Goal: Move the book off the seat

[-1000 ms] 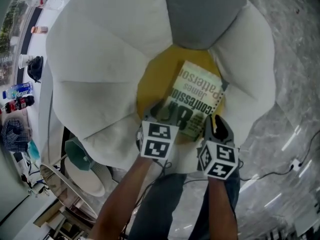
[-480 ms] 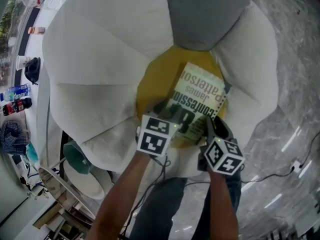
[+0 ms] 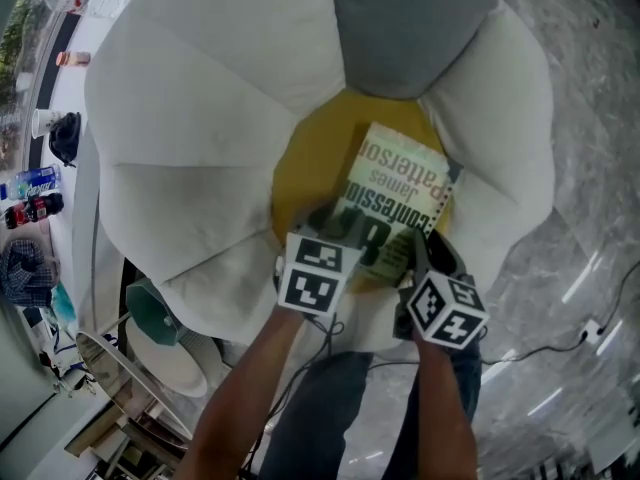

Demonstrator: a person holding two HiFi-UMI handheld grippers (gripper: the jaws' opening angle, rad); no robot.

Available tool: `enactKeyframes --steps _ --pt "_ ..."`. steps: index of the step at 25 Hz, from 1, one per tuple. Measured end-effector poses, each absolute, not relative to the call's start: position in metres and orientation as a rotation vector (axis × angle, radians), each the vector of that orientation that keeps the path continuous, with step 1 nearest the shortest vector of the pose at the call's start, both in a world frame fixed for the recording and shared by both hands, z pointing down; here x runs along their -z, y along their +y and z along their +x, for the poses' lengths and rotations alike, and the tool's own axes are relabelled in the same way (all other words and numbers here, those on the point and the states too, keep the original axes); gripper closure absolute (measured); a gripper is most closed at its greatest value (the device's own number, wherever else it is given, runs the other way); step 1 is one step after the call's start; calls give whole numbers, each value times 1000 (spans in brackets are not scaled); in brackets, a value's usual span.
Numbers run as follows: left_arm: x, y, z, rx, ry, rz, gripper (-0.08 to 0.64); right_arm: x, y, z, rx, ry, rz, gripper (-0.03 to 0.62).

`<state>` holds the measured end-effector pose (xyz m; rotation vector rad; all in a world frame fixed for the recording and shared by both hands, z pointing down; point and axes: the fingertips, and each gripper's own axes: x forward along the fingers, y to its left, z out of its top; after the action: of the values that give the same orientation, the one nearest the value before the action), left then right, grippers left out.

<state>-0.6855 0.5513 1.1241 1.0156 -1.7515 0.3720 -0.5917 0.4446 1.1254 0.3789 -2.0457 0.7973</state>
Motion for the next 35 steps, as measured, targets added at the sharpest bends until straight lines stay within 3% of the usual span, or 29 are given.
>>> enactKeyframes --steps 8,16,35 --pt "-1080 531 -685 -357 -1832 1016 393 -1085 420 -596 -760 -2111 386 482" --pt "-985 484 -706 -380 -1946 1040 396 -993 372 -619 -716 -2238 397 482" --pt "-618 388 -736 -315 -2319 1081 397 -621 265 -661 -572 -2658 337 485"
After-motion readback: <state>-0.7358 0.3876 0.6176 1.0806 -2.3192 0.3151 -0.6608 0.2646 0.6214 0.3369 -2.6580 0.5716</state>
